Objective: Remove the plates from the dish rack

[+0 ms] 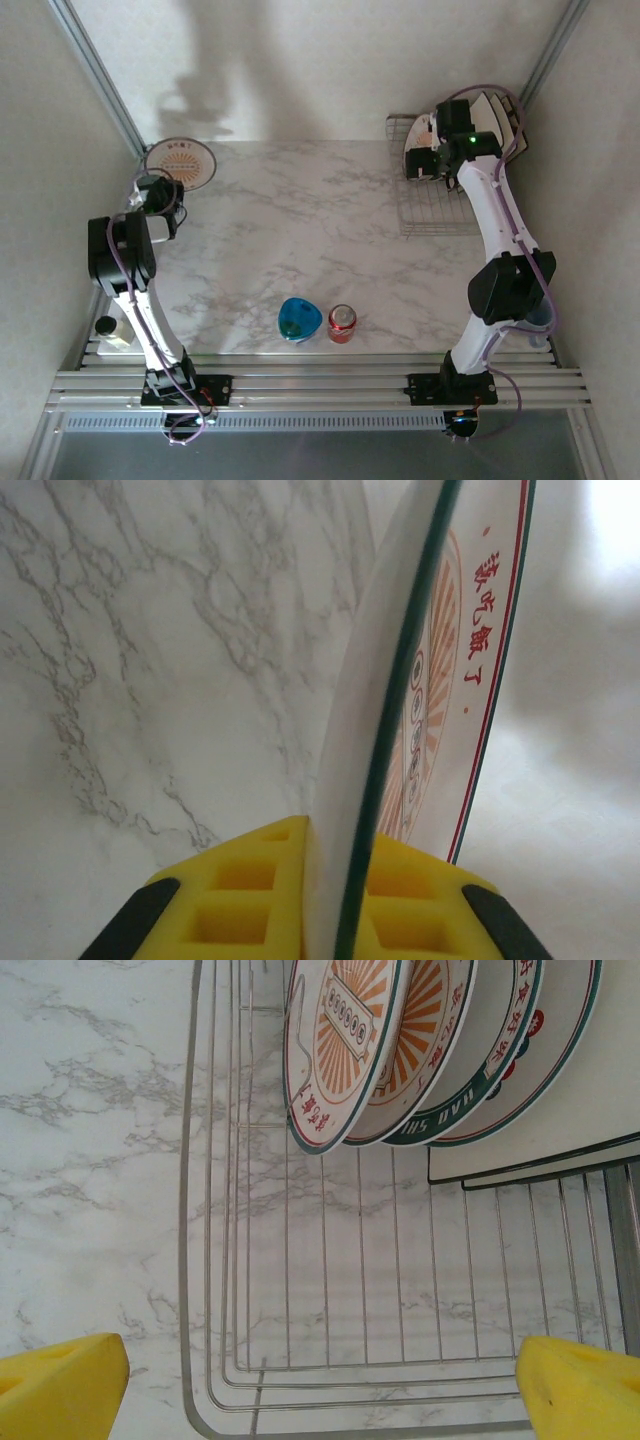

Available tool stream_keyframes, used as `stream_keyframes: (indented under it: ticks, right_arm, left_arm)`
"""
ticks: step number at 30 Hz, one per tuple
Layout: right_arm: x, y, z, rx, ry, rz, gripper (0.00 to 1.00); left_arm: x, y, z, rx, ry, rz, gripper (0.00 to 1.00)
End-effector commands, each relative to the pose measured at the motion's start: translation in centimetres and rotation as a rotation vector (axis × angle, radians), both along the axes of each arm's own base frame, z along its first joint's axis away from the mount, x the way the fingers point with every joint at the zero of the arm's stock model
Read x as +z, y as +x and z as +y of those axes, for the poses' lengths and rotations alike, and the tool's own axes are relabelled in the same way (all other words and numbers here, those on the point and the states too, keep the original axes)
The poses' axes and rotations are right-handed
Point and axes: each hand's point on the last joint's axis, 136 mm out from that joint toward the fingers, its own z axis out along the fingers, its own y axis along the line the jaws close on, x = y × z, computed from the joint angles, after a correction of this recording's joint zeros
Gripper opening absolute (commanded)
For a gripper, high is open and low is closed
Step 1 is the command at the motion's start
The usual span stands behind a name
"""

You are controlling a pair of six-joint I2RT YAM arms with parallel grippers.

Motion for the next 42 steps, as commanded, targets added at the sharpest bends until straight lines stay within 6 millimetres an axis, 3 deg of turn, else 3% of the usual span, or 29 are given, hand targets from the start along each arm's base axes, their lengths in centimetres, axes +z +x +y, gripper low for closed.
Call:
stream_keyframes:
  ticks: [1,8,20,33,35,40,42]
  right_arm:
    - [1.2,-0.5,0.2,0.008,0.015,-0.030,0.99]
    - [0.8,-0.2,0.4,0.009,0.022,-0.025,0.99]
    - [0.5,0.0,0.8,0.015,0.028,-0.017,0.99]
    - [0.1,-0.3,1.0,0.020,0.033,-0.012,0.99]
    - [0.1,-0.3,1.0,0.021,0.033,-0.012,0.99]
    - [0.3,-0.4,0.9,0.021,0.029,-0.017,0.99]
    - [0.4,-0.5,0.9,0.021,0.029,-0.019,0.99]
  left_arm:
    - [3.7,2.0,0.6,-0.005,0.004,-0.137,0.00]
    - [2.1,1.7,-0.1,-0.003,-0.041,-0.112,0.00]
    - [-0.1,-0.6,-0.5,0.033,-0.066,-0.060,0.00]
    - [-1.3,-2.3,-1.0,0.050,-0.101,-0.047,0.00]
    - [-1.4,-2.4,-1.1,0.049,-0.104,-0.047,0.08]
    - [-1.4,-2.9,-1.0,0.064,-0.115,-0.044,0.42]
    - [-1.3,-2.9,-1.1,0.062,-0.118,-0.045,0.50]
